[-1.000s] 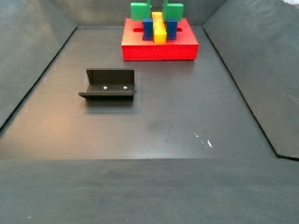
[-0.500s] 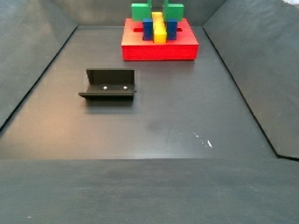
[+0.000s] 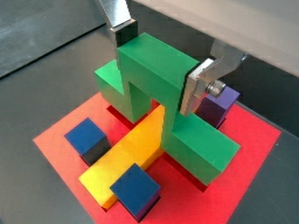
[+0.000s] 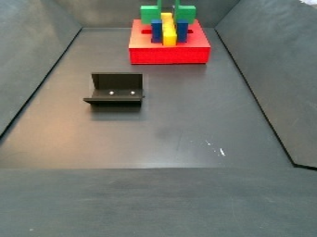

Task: Pick up the green object. Move up. Move to above the board. Insert the green object.
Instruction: Insert the green object.

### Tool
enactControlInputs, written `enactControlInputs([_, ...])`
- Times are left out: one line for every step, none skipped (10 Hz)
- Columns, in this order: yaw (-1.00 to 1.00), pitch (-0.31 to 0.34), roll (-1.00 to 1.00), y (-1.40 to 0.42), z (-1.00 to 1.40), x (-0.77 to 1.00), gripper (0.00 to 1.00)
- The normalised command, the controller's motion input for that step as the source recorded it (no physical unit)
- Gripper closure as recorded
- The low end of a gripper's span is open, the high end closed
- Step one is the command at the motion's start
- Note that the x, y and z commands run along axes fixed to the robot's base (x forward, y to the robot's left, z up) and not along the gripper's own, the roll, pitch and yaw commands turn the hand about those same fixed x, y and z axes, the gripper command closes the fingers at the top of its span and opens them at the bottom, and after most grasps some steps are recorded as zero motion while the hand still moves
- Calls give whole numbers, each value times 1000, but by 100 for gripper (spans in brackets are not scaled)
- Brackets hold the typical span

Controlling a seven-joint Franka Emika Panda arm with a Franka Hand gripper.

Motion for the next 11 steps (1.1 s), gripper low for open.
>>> enactControlInputs([0, 0, 0, 0, -126, 0, 100])
enactControlInputs([0, 0, 0, 0, -131, 0, 100])
enactControlInputs([0, 0, 0, 0, -137, 0, 100])
enactControlInputs([0, 0, 0, -3, -137, 71, 100])
enactControlInputs([0, -1, 0, -3, -146, 83, 100])
enactControlInputs([0, -7, 0, -17, -143, 97, 100])
enactControlInputs([0, -19, -24, -23, -157, 146, 100])
enactControlInputs([0, -30, -47, -49, -160, 197, 100])
enactControlInputs([0, -21, -29, -23, -151, 134, 100])
enactControlInputs([0, -17, -21, 0, -140, 69, 100])
enactControlInputs([0, -14, -7, 0, -140, 20, 100])
